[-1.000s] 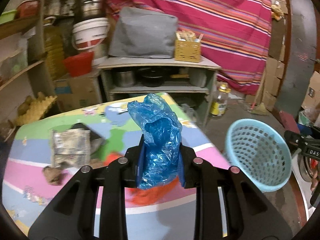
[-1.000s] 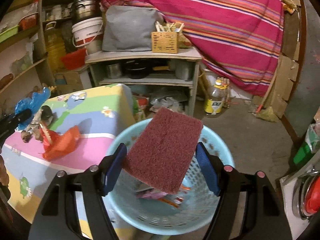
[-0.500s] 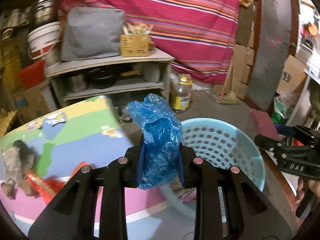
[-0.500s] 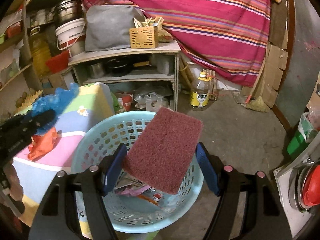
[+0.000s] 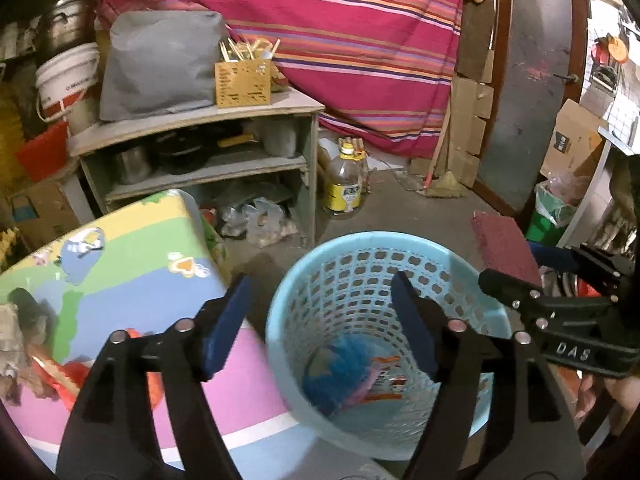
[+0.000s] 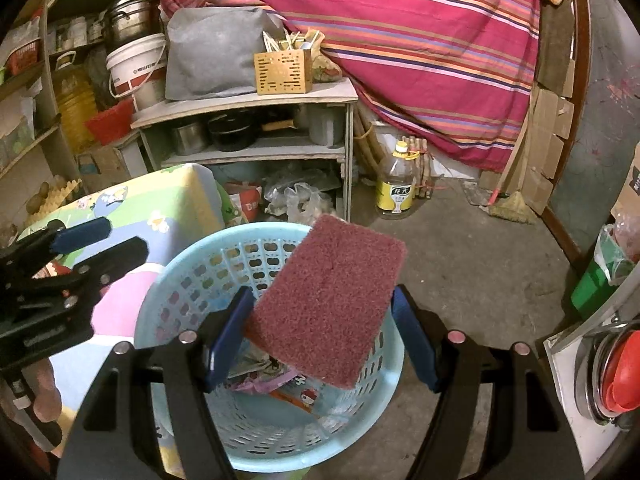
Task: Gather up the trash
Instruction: 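Carry the blue bag and maroon pad over the blue basket and open both tools, then move the right tool to the orange wrapper and close on it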
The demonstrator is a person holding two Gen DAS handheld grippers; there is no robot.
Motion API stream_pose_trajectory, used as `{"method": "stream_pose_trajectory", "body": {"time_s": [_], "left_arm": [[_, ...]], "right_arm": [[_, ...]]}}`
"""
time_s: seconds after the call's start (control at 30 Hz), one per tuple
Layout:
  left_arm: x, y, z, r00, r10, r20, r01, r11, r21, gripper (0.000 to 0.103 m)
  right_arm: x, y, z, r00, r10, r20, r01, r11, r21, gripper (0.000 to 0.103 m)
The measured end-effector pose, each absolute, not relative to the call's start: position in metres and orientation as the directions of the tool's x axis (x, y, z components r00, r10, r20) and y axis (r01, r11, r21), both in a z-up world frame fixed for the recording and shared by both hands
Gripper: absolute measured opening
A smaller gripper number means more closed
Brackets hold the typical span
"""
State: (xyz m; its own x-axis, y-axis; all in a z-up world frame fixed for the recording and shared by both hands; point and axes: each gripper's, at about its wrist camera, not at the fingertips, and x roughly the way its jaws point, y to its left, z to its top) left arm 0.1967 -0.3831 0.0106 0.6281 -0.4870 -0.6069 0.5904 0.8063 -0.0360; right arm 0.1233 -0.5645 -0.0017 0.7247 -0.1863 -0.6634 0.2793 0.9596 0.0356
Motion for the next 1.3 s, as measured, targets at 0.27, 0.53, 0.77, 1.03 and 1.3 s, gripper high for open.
{"method": "stream_pose_trajectory", "body": {"time_s": [0.27, 0.53, 0.77, 1.03, 1.3], "left_arm": [[0.199, -0.315, 0.024, 0.714, -0.405, -0.571, 0.476, 0.879, -0.028, 0.093], [0.206, -0.213, 0.036, 0.802, -0.254, -0.540, 0.310, 0.951, 0.012, 0.098], [0.212, -0.110, 0.031, 0.833, -0.110, -0.542, 0.151, 0.988, 0.032, 0.098], [0.217, -0.022, 0.008, 0.821, 0.024, -0.571, 0.007, 0.999, 0.052, 0.098], [0.218, 0.032, -0.020, 0.799, 0.070, -0.597, -0.061, 0.997, 0.035, 0.098]], "right_arm": [[0.142, -0.546, -0.010, 0.717, -0.154, -0.680, 0.272, 0.960, 0.069, 0.084], [0.155, -0.525, -0.017, 0.697, -0.186, -0.692, 0.331, 0.940, 0.081, 0.091], [0.165, -0.462, -0.001, 0.744, -0.201, -0.637, 0.311, 0.948, 0.064, 0.097], [0.187, -0.368, 0.002, 0.773, -0.126, -0.622, 0.209, 0.976, 0.061, 0.097], [0.197, -0.310, -0.009, 0.761, -0.129, -0.636, 0.159, 0.987, -0.009, 0.097]]}}
